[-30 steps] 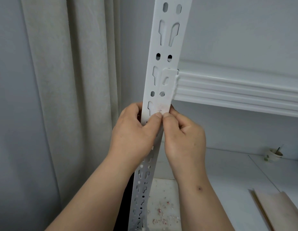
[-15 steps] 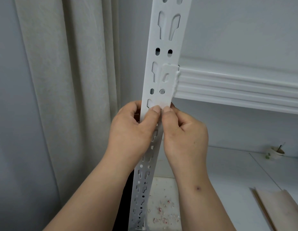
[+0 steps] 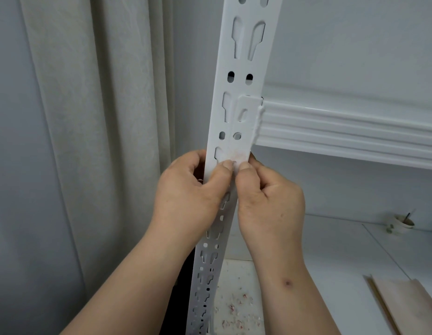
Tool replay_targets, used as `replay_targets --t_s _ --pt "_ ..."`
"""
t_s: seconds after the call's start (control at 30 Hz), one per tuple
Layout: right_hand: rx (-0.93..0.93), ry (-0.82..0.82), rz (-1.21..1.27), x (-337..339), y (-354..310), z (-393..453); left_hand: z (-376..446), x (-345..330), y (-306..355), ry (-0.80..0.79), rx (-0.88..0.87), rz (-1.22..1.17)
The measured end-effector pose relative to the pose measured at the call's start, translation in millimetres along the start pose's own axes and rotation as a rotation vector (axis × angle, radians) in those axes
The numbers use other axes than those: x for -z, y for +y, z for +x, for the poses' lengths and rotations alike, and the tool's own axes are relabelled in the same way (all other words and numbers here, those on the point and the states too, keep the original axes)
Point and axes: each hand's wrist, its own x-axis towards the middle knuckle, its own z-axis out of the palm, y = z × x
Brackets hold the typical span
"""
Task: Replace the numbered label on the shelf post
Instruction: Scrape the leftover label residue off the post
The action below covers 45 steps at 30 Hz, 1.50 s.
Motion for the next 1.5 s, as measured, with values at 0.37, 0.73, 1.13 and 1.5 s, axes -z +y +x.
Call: replay_targets --t_s 0.37,0.73,1.13,1.5 --pt "0.033 0.008 -0.032 -1 3 0 0 0 1 -0.002 0.009 -0.003" --pt "0.047 0.014 -0.045 -1 4 0 2 -2 3 0.016 0.03 -0.016" --pt "-0.012 -0.015 0.03 3 -3 1 4 -1 2 0.016 0.042 -0.035" --pt "-0.003 -0.034 0.012 5 -4 1 4 1 -1 -0.01 0.016 -0.04"
